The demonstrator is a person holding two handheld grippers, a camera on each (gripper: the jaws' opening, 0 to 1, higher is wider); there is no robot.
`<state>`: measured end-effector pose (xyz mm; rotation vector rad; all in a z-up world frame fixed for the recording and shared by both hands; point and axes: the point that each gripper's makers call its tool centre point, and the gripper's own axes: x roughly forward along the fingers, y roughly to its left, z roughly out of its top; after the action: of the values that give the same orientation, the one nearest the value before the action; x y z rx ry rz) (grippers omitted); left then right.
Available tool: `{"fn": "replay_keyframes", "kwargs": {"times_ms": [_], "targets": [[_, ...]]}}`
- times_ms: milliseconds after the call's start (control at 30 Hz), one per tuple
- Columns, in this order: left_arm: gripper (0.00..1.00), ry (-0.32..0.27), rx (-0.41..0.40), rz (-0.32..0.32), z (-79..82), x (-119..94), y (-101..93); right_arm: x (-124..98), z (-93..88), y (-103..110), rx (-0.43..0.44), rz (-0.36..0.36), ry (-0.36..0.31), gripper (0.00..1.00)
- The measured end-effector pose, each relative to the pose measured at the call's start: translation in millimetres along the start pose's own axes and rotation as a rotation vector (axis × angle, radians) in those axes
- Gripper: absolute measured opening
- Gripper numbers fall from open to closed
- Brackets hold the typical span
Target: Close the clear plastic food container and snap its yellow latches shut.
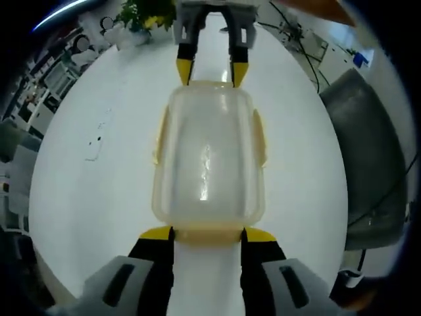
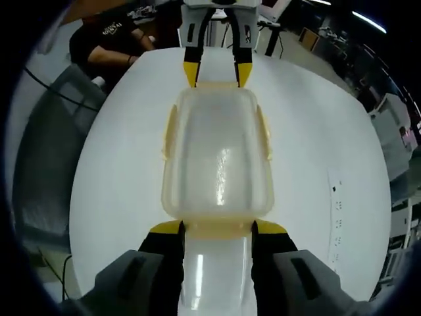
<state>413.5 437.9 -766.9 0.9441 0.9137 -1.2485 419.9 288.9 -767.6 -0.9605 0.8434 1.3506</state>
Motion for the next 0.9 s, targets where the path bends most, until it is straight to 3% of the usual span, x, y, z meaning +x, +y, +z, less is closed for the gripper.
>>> {"fn": "replay_keyframes", "kwargs": {"times_ms": [200, 900], "targets": [[0.34, -0.006, 0.003, 0.006, 23.7, 3, -6.0, -12, -22.1, 1, -0.002, -0.009, 0.004, 0.37], [0.33, -0.013, 0.034, -0.003, 93.3, 30, 0.1, -46, -87.0, -4, 0.028, -0.036, 0.014, 0.37]]}}
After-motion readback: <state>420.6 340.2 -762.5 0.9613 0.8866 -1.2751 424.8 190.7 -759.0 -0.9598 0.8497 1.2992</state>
